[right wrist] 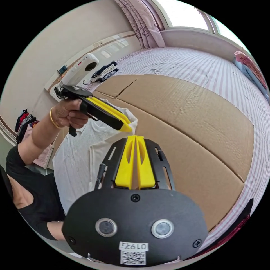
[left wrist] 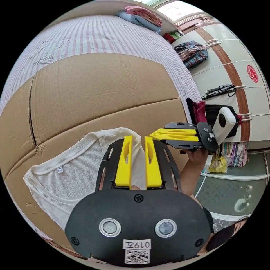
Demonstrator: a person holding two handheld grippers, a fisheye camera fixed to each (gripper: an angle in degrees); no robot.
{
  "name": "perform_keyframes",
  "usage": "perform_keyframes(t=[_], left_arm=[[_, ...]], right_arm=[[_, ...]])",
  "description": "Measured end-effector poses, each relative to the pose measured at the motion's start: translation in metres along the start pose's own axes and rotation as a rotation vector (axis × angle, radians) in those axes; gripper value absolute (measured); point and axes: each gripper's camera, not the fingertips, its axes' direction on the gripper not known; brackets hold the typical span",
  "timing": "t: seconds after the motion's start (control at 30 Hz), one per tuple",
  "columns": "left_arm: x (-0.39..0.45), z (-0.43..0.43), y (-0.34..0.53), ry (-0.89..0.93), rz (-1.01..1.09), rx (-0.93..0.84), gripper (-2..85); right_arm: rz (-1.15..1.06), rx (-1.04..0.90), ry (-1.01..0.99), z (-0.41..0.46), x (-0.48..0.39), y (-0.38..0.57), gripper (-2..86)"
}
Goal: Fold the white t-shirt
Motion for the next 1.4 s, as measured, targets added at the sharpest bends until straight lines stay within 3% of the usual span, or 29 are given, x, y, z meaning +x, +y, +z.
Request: perform_keyframes(t=[0.37,0.8,1.03,1.2,1.33,1.4], left_arm=[[-0.026,0.020,-0.030,0.110,-0.024,-0.002,1.9],[-0.034,0.014,-0.044,0.207,0.038,-0.024,1.0],[-0.009,0.005,-0.009,0.016,0.011,0.200,1.2],[0.037,0.008,0.029,-0.311,0.183,0.388,1.9],[0.027,-0.006,0.031,-0.248,0.201,0.418,4.1],[0.010,-0.013,0.024,-0.105,0.184,0.385,6.2]], right_arm=[[0.007,-0.069,-0.038,-0.017,-0.002,-0.036,5.9],[-0.001,-0.078,0.016,-0.042,-0.029,-0.061,5.3],[-0.003,-0.078,-0.006,-0.050,-0.042,-0.066,3.5],[-0.045,-0.058,-0.004,-0.061,-0.057,-0.065,0.3],[-0.078,0.005,0.023,-0.070,-0.074,-0.067,-0.4],[-0.078,0.015,0.028,-0.069,-0.080,-0.069,-0.5]])
